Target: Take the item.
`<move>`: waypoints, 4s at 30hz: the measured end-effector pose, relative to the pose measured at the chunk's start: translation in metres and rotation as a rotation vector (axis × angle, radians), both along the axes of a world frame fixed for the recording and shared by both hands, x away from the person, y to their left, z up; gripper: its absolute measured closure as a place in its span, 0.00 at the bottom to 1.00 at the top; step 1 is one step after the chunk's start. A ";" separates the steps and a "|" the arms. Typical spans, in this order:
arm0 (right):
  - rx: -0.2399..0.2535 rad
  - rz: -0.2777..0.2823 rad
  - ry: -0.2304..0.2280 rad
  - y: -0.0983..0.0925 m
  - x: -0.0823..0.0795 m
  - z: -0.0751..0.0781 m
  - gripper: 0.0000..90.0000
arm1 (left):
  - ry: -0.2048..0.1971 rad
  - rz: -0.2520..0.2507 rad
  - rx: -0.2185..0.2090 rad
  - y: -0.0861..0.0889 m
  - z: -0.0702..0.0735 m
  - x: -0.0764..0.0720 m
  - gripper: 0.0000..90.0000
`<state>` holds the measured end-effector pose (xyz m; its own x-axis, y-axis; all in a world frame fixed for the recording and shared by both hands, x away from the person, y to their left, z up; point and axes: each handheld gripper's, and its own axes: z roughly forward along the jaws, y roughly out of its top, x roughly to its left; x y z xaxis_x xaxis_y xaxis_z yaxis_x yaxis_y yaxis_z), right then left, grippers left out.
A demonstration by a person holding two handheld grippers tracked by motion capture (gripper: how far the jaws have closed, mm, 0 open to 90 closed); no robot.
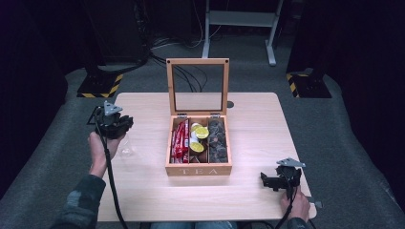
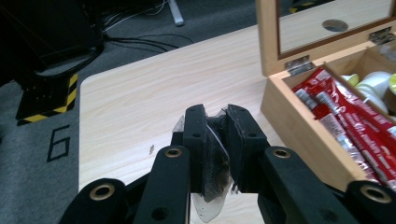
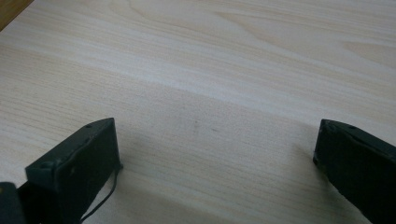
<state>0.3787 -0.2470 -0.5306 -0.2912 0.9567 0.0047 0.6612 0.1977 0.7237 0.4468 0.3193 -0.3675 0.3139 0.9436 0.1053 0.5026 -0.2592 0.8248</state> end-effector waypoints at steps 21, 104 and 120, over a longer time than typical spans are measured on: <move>0.000 0.000 0.000 0.000 0.000 0.000 0.00 | 0.047 0.096 -0.033 0.030 -0.022 0.002 0.87; 0.000 -0.001 0.000 0.000 0.000 0.000 0.00 | 0.075 0.025 -0.077 0.002 -0.037 -0.044 0.16; 0.000 0.000 0.000 0.000 0.000 0.000 0.00 | 0.073 -0.019 -0.052 -0.013 -0.067 -0.081 0.12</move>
<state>0.3787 -0.2470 -0.5306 -0.2912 0.9566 0.0048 0.6612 0.1977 0.7237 0.3653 0.3060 -0.4343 0.3365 0.9411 0.0327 0.5575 -0.2271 0.7986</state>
